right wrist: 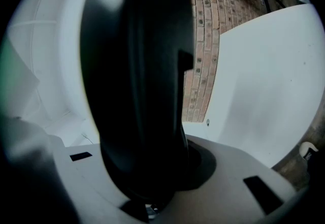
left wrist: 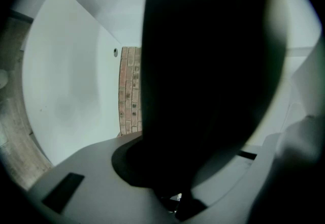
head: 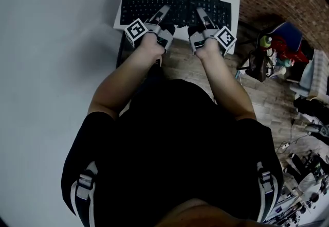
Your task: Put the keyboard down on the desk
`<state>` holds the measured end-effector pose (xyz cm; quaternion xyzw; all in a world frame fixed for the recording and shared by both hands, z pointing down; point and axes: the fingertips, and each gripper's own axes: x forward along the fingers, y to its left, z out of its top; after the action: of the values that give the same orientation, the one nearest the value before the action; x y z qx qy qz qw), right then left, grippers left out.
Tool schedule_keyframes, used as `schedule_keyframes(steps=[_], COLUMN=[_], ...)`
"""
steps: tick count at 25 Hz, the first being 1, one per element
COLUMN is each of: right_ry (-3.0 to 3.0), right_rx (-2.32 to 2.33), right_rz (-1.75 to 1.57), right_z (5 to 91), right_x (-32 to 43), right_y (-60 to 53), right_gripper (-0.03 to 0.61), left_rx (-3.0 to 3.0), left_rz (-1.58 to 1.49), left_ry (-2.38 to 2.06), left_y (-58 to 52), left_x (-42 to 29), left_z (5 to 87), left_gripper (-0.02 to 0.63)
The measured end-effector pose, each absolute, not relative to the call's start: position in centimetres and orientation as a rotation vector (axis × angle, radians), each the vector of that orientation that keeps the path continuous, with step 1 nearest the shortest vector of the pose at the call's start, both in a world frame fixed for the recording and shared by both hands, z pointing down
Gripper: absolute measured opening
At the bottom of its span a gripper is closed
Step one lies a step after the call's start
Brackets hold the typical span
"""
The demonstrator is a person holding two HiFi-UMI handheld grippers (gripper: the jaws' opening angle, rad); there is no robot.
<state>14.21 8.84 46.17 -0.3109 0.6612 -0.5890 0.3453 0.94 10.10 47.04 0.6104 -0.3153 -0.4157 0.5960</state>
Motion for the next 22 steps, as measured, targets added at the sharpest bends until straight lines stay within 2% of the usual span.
schedule_keyframes(steps=[7,12,22], right_ry=[1.720,1.702,1.690], right_rx=[-0.811,-0.840,-0.857], right_rz=[-1.529,-1.536,-1.532], right_z=[46.0,46.3,46.3], right_x=[14.3,11.6,9.5], right_y=[9.1,3.1,-1.0], right_gripper=[0.104,0.106,0.106], left_rx=[1.428,1.393,1.387], left_rz=[-0.976,-0.952,-0.934], left_ry=[-0.714,-0.709,-0.706], left_y=[10.3,4.2,-0.2], left_x=[1.2,-1.5,-3.7], left_z=[46.2,46.8,47.3], left_gripper=[0.081,0.081,0.081])
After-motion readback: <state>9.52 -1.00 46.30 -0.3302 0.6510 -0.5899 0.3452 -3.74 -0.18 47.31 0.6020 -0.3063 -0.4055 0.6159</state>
